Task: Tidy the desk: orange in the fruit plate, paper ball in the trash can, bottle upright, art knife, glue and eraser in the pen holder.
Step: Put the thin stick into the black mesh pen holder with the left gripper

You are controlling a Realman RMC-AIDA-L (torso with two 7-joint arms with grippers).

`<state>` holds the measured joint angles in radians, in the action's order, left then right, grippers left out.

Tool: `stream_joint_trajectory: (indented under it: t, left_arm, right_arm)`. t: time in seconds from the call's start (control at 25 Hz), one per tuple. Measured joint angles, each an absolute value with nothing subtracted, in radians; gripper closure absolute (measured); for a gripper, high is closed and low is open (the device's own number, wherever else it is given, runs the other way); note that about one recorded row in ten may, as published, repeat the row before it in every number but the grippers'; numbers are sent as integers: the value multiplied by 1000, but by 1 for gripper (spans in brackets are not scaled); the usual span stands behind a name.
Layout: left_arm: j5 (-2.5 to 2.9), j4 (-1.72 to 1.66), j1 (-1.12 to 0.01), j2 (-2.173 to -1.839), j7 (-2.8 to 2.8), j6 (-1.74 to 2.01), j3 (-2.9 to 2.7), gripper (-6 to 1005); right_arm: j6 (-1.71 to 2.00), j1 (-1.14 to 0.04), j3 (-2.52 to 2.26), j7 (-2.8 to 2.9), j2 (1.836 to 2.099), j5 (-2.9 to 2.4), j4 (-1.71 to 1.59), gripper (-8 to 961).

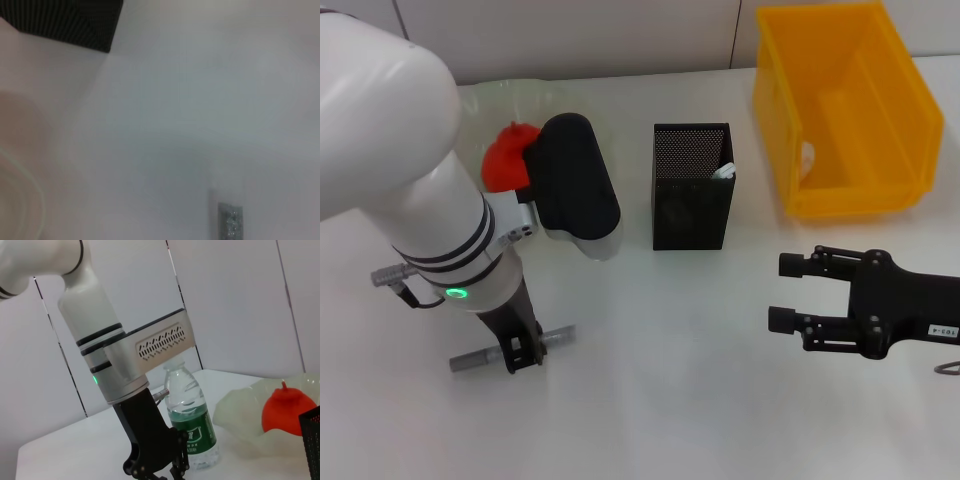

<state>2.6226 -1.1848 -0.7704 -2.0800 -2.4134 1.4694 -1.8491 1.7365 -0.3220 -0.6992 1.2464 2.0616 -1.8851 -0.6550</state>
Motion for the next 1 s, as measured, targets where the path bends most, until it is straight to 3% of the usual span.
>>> stream_joint_trajectory:
  t: [1.0]
  left_arm:
    - [2583, -1286, -749, -2080, -2367, 1421, -1791, 851]
  right_arm:
    - [1740, -302, -653, 1251, 2043, -1892, -652, 200]
